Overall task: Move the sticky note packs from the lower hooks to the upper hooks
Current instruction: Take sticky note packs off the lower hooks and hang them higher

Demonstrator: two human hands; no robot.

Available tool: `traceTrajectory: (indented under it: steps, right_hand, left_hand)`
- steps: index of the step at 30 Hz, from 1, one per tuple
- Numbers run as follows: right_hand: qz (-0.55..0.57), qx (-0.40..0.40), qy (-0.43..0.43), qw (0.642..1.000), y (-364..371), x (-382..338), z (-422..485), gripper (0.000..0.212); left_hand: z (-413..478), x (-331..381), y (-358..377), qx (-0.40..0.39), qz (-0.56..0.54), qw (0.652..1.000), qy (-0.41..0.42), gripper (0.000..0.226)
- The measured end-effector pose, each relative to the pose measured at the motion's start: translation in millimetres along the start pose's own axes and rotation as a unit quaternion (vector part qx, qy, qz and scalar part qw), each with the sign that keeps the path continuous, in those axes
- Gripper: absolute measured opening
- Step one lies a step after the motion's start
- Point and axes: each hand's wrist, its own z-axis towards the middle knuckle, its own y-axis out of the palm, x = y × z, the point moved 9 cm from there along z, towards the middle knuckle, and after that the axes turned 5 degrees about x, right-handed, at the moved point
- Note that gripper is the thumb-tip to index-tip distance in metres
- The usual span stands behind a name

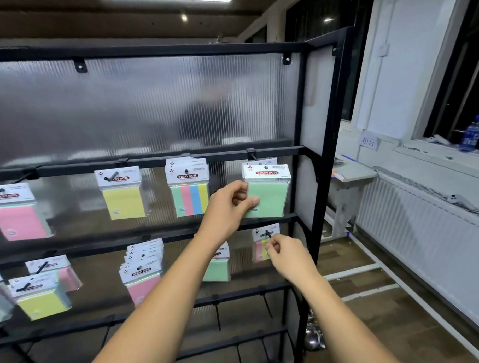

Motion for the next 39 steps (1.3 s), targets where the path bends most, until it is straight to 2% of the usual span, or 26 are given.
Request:
traceTrajectory:
  steps: [5, 9, 21, 23, 26, 39]
  right_hand:
    - [0.008, -0.028, 0.003, 1.000, 7.4, 10.9, 8.2, 0.014]
    - [0.014, -0.037, -0.004, 0.999, 8.2, 16.2, 13.2, 0.013]
    - [0.028, -0.061, -0.019, 0.998, 12.7, 24.6, 16.2, 0.010]
    - [0.035, -0.064, -0.019, 0.997, 12.2, 24.3, 17.0, 0.011]
    - [0.039, -0.061, -0.024, 0.997, 10.6, 24.9, 19.0, 0.012]
    - [0.041, -0.074, -0.028, 0.996, 14.5, 27.4, 22.1, 0.011]
  left_hand:
    - [10.9, -2.9, 6.1, 0.029, 0.006, 1.000, -0.005, 0.023]
    - [13.3, -8.3, 10.5, 0.037, 0.014, 0.999, -0.016, 0.008]
    - [19.6, -23.0, 22.9, 0.034, 0.019, 0.998, -0.043, 0.005]
    - [18.8, -24.9, 23.3, 0.040, 0.020, 0.998, -0.050, 0.014]
    - [16.6, -28.9, 26.0, 0.038, 0.021, 0.997, -0.059, 0.005]
    - [17.3, -49.1, 28.7, 0.051, 0.007, 0.994, -0.092, 0.018]
